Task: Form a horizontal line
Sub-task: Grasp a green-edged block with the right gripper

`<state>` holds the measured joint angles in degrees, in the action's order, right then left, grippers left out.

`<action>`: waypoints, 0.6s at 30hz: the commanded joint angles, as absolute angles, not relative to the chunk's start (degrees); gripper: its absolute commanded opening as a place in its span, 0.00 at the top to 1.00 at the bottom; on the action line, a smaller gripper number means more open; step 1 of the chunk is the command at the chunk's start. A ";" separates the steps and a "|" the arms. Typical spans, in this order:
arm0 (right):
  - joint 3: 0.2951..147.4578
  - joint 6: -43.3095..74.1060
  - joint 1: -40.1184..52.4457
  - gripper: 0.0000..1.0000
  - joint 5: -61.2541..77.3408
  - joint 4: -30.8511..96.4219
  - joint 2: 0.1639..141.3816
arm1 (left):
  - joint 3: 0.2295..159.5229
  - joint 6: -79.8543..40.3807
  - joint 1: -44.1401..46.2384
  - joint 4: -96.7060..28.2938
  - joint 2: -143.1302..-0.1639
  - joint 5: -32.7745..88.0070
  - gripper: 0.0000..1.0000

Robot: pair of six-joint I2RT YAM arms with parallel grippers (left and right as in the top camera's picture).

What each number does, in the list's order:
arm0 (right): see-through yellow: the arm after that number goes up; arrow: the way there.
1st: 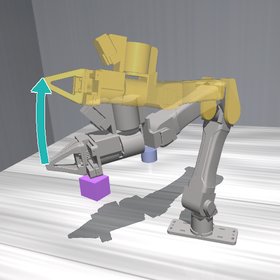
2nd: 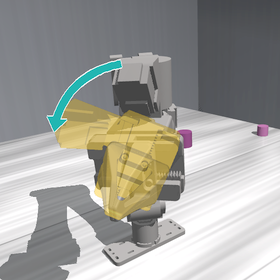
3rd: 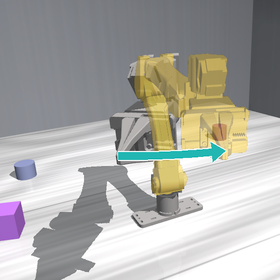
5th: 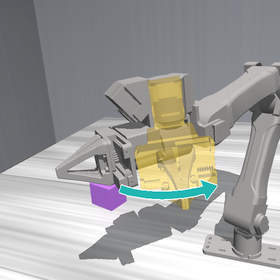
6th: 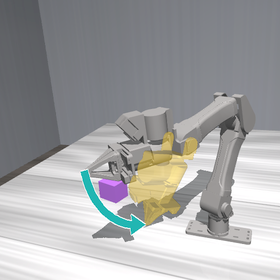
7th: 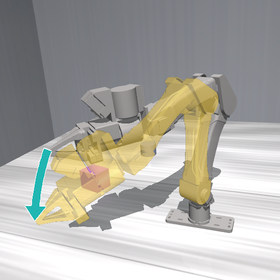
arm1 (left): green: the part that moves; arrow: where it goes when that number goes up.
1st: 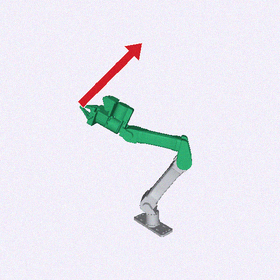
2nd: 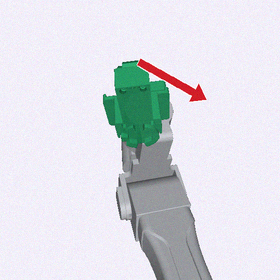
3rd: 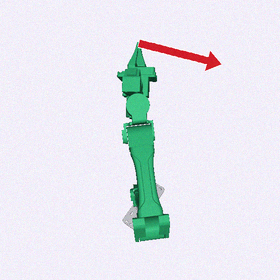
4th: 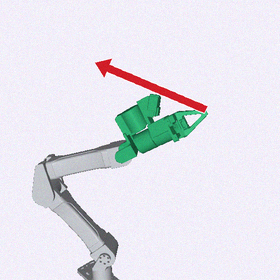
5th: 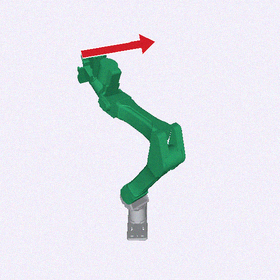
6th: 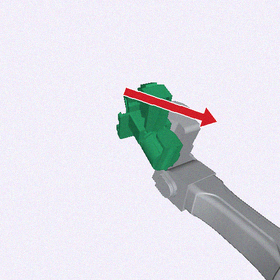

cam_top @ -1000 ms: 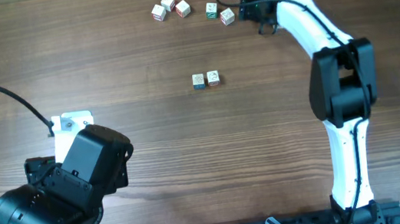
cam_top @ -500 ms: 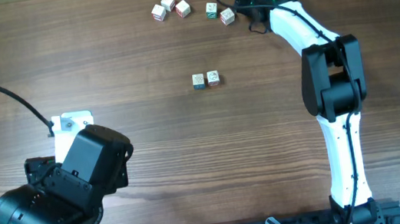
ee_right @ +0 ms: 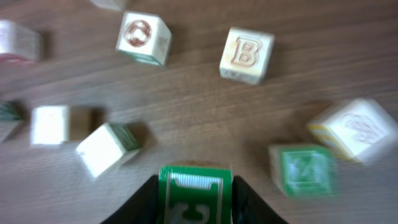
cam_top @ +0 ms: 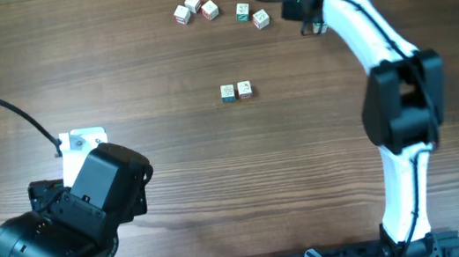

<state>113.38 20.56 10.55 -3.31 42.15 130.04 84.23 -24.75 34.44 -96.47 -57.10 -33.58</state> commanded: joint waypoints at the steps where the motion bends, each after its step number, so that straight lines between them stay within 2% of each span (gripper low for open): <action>1: 113.73 16.56 10.22 0.65 -1.67 48.69 123.22 | 84.31 -25.96 34.24 -96.49 -56.95 -33.93 0.00; 5: 112.95 16.51 10.44 0.66 4.16 57.17 123.33 | 84.31 -25.96 34.24 -96.49 -56.95 -33.93 0.00; 10: 108.33 16.53 12.86 0.67 4.75 61.04 123.33 | 84.31 -25.93 34.24 -96.49 -56.95 -33.93 0.00; 15: 98.96 16.73 16.82 0.67 4.78 58.00 123.33 | 84.31 -25.96 34.24 -96.49 -56.95 -33.93 0.00; 18: 90.06 18.31 19.75 0.66 4.73 48.34 123.33 | 84.31 -25.96 34.24 -96.49 -56.95 -33.93 0.00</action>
